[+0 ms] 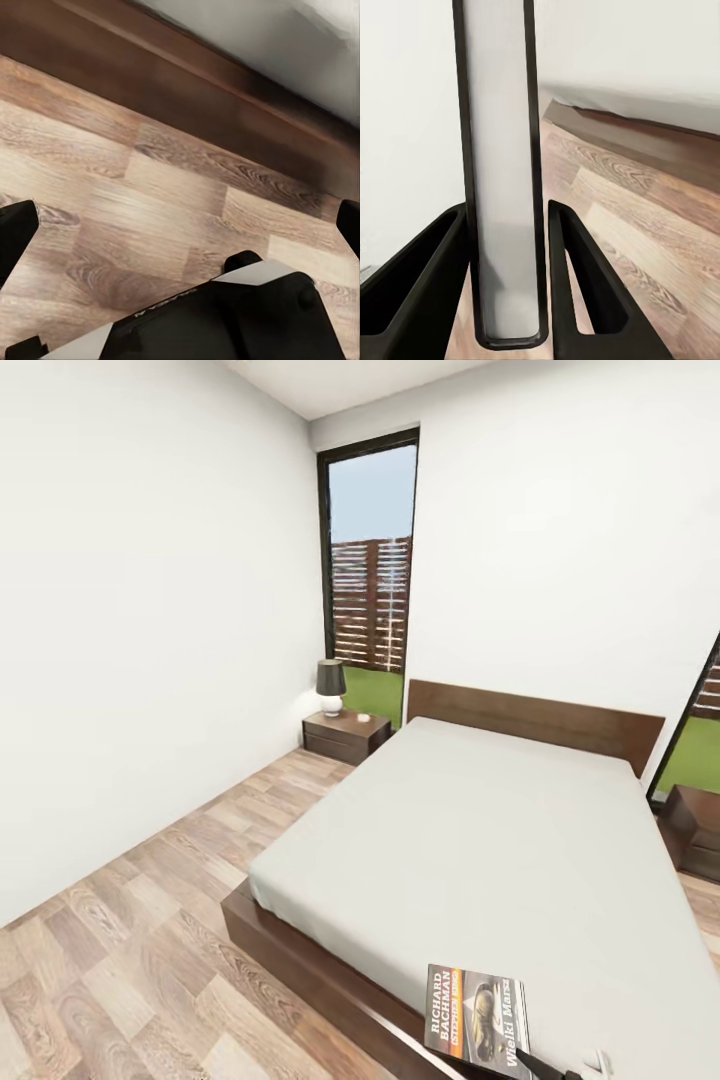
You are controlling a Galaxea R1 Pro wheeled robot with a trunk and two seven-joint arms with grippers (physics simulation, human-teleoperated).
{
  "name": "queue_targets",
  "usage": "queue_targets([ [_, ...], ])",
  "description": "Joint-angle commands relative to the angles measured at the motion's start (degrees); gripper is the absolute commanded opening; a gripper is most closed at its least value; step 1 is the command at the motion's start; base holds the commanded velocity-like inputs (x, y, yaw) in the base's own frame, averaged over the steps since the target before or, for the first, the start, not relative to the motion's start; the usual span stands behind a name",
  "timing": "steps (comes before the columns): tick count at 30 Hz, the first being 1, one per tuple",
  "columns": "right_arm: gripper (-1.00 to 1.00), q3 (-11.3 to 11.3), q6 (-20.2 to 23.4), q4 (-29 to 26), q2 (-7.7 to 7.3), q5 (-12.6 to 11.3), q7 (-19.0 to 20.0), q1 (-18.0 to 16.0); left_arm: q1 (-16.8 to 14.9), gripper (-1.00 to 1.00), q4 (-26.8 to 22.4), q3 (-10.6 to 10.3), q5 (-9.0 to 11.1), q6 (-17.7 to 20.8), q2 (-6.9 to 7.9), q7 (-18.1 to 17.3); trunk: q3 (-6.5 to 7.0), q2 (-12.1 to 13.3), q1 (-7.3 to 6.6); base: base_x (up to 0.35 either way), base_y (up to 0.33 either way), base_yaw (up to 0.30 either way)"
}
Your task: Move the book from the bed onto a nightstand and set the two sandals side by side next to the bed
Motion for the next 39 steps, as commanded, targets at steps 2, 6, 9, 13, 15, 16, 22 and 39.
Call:
queue_targets([
  [2,-1.00,0.47,-0.50,0.16,0.00,-0.39,0.15,-0.07,0.02,1.00,0.07,0.49,-0.61,-0.27,-0.01,0.54,-0.05,-0.07,0.03,0.000,0.000,0.199],
  [6,-1.00,0.47,-0.50,0.16,-0.03,-0.37,0.17,-0.07,0.05,1.00,0.08,0.50,-0.66,-0.28,-0.06,2.99,-0.05,-0.07,0.03,0.000,0.000,0.199],
  [9,-1.00,0.47,-0.50,0.16,-0.01,-0.37,0.16,-0.07,0.05,1.00,0.09,0.50,-0.62,-0.28,-0.04,3.79,-0.05,-0.07,0.03,0.000,0.000,0.199],
  [13,-1.00,0.47,-0.50,0.16,0.00,-0.37,0.12,-0.07,0.05,1.00,0.04,0.56,-0.59,-0.31,0.03,4.11,-0.05,-0.07,0.03,0.000,0.000,0.199],
  [15,-1.00,0.47,-0.50,0.16,-0.01,-0.37,0.11,-0.07,0.05,1.00,0.02,0.60,-0.59,-0.34,0.09,4.15,-0.05,-0.07,0.03,0.000,0.000,0.199],
  [16,-1.00,0.47,-0.50,0.16,0.00,-0.38,0.11,-0.07,0.05,1.00,0.02,0.61,-0.59,-0.35,0.10,4.16,-0.05,-0.07,0.03,0.000,0.000,0.199],
  [22,-1.00,0.47,-0.50,0.16,-0.02,-0.38,0.11,-0.07,0.05,1.00,0.01,0.60,-0.59,-0.37,0.24,4.18,-0.05,-0.07,0.03,0.000,0.000,0.199],
  [39,-1.00,0.47,-0.50,0.16,0.00,-0.38,0.11,-0.07,0.05,1.00,0.01,0.57,-0.59,-0.37,0.17,4.18,-0.05,-0.07,0.03,0.000,0.000,0.199],
])
